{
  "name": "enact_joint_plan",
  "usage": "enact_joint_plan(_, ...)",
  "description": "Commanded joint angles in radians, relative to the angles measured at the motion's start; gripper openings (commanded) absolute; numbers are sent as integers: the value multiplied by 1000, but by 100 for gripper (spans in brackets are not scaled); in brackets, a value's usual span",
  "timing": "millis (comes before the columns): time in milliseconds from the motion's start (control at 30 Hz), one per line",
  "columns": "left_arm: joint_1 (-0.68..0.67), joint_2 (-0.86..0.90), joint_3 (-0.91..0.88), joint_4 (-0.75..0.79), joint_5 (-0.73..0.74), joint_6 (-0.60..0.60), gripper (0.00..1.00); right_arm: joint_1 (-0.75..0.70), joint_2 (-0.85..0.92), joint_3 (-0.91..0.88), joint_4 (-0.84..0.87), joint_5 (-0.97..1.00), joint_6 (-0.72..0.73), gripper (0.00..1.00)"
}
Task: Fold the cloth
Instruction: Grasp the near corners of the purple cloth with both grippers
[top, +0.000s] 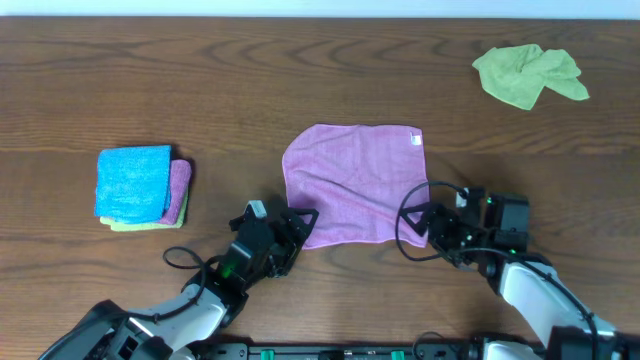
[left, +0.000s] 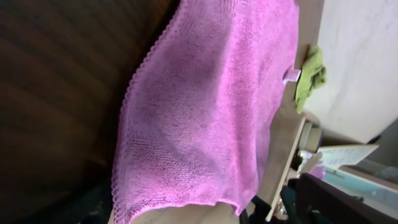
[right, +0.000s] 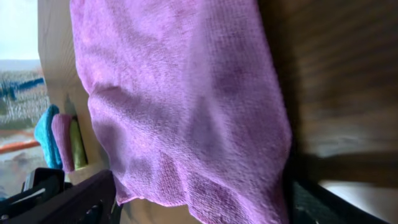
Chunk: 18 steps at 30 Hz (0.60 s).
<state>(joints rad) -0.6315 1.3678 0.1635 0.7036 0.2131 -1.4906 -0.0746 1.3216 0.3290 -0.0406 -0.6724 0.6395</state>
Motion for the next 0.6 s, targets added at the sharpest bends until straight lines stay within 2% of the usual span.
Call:
enact_joint_plan(0, -5, 20, -5, -26, -16, 8, 81, 36, 64, -45, -25, 126, 44, 81)
enact_joint_plan(33, -5, 20, -5, -27, -10, 9, 75, 36, 64, -45, -26, 127, 43, 79)
enact_joint_plan(133, -6, 20, -5, -38, 2, 9, 64, 36, 64, -45, -25, 135, 43, 75)
enact_joint_plan(267, -13, 20, -5, -42, 2, 8, 35, 36, 64, -45, -25, 138, 43, 68)
enact_joint_plan(467, -13, 20, -5, -42, 2, 9, 9, 36, 64, -45, -24, 138, 40, 57)
enact_joint_plan(567, -12, 20, -5, -42, 2, 9, 6, 36, 63, -45, -22, 138, 31, 50)
